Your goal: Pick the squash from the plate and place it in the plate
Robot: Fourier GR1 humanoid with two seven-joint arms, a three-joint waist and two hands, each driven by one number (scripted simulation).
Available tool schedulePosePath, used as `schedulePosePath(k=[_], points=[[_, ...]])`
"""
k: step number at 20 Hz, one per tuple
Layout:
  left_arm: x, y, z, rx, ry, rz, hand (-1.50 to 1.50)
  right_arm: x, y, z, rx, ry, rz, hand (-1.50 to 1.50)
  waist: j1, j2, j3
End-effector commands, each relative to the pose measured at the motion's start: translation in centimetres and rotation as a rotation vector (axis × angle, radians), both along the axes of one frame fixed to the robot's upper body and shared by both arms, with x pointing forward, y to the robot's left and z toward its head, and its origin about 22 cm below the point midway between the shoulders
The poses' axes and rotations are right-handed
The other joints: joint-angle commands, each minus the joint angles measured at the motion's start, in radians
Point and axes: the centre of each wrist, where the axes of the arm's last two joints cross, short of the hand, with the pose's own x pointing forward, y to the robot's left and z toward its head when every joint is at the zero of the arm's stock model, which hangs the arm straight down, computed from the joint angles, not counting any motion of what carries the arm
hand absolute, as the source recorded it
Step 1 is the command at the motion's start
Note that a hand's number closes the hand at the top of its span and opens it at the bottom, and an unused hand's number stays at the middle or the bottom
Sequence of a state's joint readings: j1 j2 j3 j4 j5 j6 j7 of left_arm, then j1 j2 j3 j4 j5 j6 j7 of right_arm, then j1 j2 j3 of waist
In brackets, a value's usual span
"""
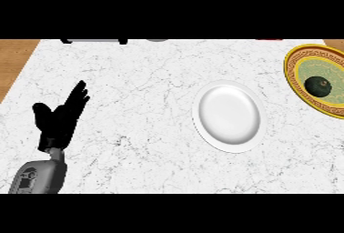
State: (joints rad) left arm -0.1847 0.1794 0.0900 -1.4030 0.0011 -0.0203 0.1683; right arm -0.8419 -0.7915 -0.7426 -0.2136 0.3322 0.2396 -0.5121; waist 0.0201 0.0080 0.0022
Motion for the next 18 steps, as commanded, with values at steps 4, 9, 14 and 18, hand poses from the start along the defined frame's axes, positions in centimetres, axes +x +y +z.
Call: schedulePosePath(k=[4, 9, 14, 18], points=[[0.8, -0.1, 0.6, 0.006, -0.005, 0.016, 0.0, -3.4, -2.8, -1.2, 0.017, -0.038, 0.013, -1.5, 0.008, 0.006, 0.002], [-0.6, -0.7, 0.5, -0.01, -0.009, -0.006, 0.0, -5.3, -3.6, -3.0, -0.005, -0.043, -0.005, -1.5, 0.019, 0.006, 0.003], [0.1, -0.3, 0.1, -0.003, -0.016, -0.022, 0.0, -6.7, -5.2, -1.8, -0.014, -0.045, -0.044, -1.5, 0.022, 0.012, 0.004], [1.2, -0.5, 0.3, 0.017, -0.023, -0.006, 0.0, -7.4, -6.3, -0.2, -0.039, -0.035, -0.038, -1.5, 0.014, 0.012, 0.003]])
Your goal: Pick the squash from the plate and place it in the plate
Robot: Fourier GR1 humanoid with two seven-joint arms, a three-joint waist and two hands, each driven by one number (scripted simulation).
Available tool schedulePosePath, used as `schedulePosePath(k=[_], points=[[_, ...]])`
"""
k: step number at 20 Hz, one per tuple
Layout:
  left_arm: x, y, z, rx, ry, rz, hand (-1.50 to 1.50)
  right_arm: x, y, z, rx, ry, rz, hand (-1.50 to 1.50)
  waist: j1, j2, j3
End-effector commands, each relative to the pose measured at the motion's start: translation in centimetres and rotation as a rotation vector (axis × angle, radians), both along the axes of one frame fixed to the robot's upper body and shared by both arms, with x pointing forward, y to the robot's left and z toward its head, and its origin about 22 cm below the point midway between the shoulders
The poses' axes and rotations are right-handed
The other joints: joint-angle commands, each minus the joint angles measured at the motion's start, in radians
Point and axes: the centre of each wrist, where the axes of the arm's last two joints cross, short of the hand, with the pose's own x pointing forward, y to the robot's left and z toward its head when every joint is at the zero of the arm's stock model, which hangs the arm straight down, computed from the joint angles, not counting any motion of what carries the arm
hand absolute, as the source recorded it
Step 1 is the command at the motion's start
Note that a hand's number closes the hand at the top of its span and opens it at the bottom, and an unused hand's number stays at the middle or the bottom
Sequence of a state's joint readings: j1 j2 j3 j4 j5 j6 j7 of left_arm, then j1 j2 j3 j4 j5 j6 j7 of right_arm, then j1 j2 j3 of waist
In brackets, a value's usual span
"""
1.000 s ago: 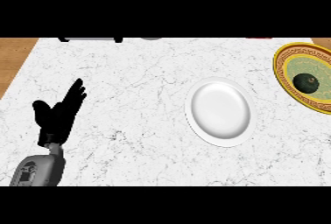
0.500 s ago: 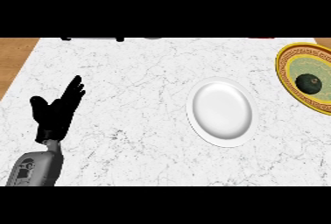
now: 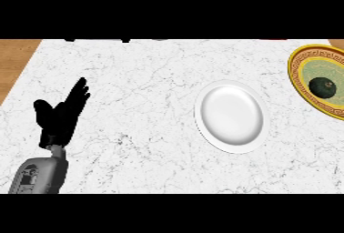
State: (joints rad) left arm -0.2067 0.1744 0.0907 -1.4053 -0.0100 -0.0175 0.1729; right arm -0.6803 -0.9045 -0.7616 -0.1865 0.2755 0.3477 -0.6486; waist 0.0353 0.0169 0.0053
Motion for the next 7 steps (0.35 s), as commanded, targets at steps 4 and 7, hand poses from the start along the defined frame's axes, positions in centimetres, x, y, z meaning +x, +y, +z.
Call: schedulePosePath(k=[4, 7], points=[[0.2, -0.3, -0.1, -0.009, 0.01, 0.009, 0.0, -2.5, -1.0, -1.9, -0.032, 0.04, -0.02, -1.5, 0.001, 0.001, 0.001], [-1.0, 1.5, -1.8, 0.007, 0.005, 0.002, 0.0, -3.4, -2.3, 0.0, -0.033, 0.07, -0.026, -1.5, -0.003, -0.002, 0.0]])
